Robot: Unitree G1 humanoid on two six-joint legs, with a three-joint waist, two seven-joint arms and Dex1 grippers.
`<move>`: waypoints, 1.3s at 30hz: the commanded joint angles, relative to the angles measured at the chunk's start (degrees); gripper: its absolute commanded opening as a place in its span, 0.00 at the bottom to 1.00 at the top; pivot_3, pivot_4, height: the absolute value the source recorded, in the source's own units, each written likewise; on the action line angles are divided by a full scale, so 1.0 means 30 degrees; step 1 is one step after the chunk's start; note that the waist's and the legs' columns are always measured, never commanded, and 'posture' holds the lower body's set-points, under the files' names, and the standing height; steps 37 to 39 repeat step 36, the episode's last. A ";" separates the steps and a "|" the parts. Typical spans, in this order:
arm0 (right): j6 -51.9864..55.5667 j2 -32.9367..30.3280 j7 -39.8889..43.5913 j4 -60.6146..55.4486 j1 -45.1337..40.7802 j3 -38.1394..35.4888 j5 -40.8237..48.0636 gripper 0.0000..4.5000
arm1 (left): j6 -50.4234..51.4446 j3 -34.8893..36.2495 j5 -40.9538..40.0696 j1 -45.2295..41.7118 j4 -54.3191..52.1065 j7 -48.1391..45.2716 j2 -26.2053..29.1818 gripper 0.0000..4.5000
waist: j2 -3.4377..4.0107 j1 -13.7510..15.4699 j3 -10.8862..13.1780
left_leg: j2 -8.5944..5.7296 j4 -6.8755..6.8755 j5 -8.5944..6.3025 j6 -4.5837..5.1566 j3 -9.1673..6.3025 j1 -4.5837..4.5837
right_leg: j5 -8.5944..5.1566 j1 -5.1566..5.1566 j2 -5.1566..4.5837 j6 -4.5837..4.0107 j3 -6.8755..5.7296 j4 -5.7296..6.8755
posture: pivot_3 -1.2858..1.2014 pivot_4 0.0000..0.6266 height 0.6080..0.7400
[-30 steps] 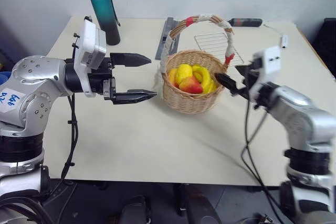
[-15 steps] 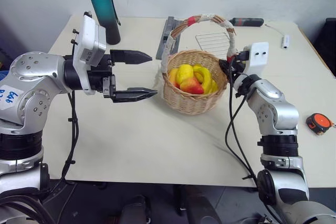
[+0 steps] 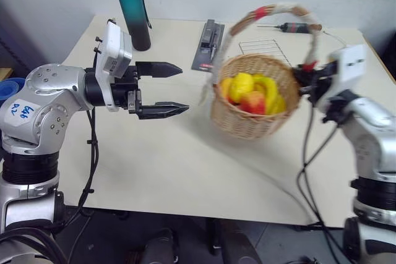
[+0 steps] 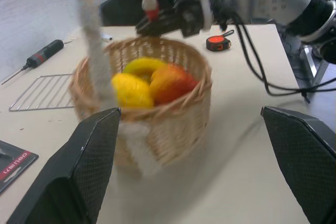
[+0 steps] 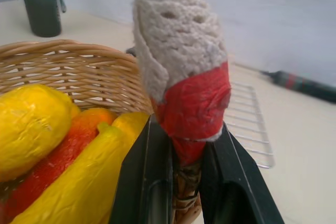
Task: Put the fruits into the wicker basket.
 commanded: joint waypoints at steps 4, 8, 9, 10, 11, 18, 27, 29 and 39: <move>-0.0657 -0.0638 -0.0248 0.1267 0.1341 -0.3946 0.0592 0.06 | -0.0270 0.0263 -0.0377 -0.0461 -0.0146 -0.0352 -0.0511 1.00 | 0.0000 -0.0165 0.0000 | -0.0007 0.0004 0.0010 0.0004 0.0023 0.0025 | 0.0009 0.0008 0.0004 0.0008 0.0029 0.0036 | 0.52 0.24 1.00; -0.2806 0.0406 -0.0840 0.3382 0.1444 -0.4145 0.0037 0.06 | -0.0267 0.0255 -0.0420 -0.0656 0.0075 -0.0590 -0.0863 1.00 | 0.0000 -0.0269 0.0000 | -0.0007 -0.0010 0.0024 -0.0019 0.0057 0.0084 | 0.0007 0.0008 0.0019 0.0005 0.0061 0.0104 | 0.52 0.24 1.00; -0.3309 0.0545 -0.0821 0.3771 0.1557 -0.4047 -0.0129 0.06 | -0.0261 0.0253 -0.0392 -0.0718 0.0120 -0.0630 -0.0923 1.00 | 0.0001 -0.0268 0.0000 | -0.0005 -0.0010 0.0028 -0.0026 0.0057 0.0093 | 0.0007 0.0011 0.0023 0.0003 0.0060 0.0108 | 0.52 0.24 1.00; -0.3749 0.0671 -0.0781 0.4143 0.1651 -0.3971 -0.0241 0.14 | -0.0263 0.0239 -0.0350 -0.0801 0.0193 -0.0670 -0.0994 1.00 | 0.0002 -0.0257 0.0001 | -0.0008 -0.0011 0.0032 -0.0033 0.0058 0.0097 | 0.0007 0.0011 0.0023 0.0003 0.0065 0.0114 | 0.52 0.24 1.00; -0.4136 0.0858 -0.0707 0.4587 0.1764 -0.4017 -0.0221 0.23 | -0.0271 0.0215 -0.0314 -0.0901 0.0286 -0.0720 -0.1066 1.00 | 0.0003 -0.0245 0.0001 | -0.0010 -0.0014 0.0035 -0.0037 0.0057 0.0097 | 0.0006 0.0010 0.0023 0.0003 0.0066 0.0120 | 0.52 0.24 1.00; -0.4242 0.0288 0.0866 0.4944 0.2874 -0.4625 0.1086 0.73 | -0.0232 0.0350 -0.0399 -0.1005 0.0501 -0.1022 -0.1076 1.00 | 0.0008 -0.0191 -0.0002 | -0.0008 -0.0014 0.0038 -0.0041 0.0058 0.0101 | 0.0006 0.0012 0.0017 0.0002 0.0066 0.0124 | 0.52 0.24 1.00; 0.0283 -0.6100 0.8107 0.5135 0.8292 -0.9286 0.4131 0.99 | 0.0143 0.1139 -0.1227 -0.0395 0.0579 -0.1839 -0.0374 1.00 | 0.0013 -0.0099 0.0004 | -0.0017 -0.0033 0.0024 -0.0018 0.0056 0.0174 | -0.0001 0.0102 0.0014 0.0012 0.0062 0.0088 | 0.52 0.24 1.00; 0.1290 -0.7556 1.0613 0.5553 1.0071 -1.0615 0.4400 0.99 | 0.0077 0.1221 -0.1195 -0.0364 0.0857 -0.2122 -0.0145 1.00 | 0.0000 -0.0112 0.0012 | -0.0020 -0.0069 0.0018 -0.0012 0.0048 0.0258 | -0.0020 0.0189 0.0022 0.0016 0.0055 0.0044 | 0.52 0.24 1.00; 0.1584 -0.9480 1.4900 0.7263 1.3202 -1.2874 0.3609 0.99 | -0.0510 0.1503 -0.0852 -0.0054 0.1556 -0.2225 -0.0150 1.00 | -0.0033 -0.0279 0.0012 | 0.0014 -0.0085 -0.0002 0.0001 0.0009 0.0355 | -0.0037 0.0380 0.0052 0.0042 0.0026 -0.0162 | 0.52 0.24 1.00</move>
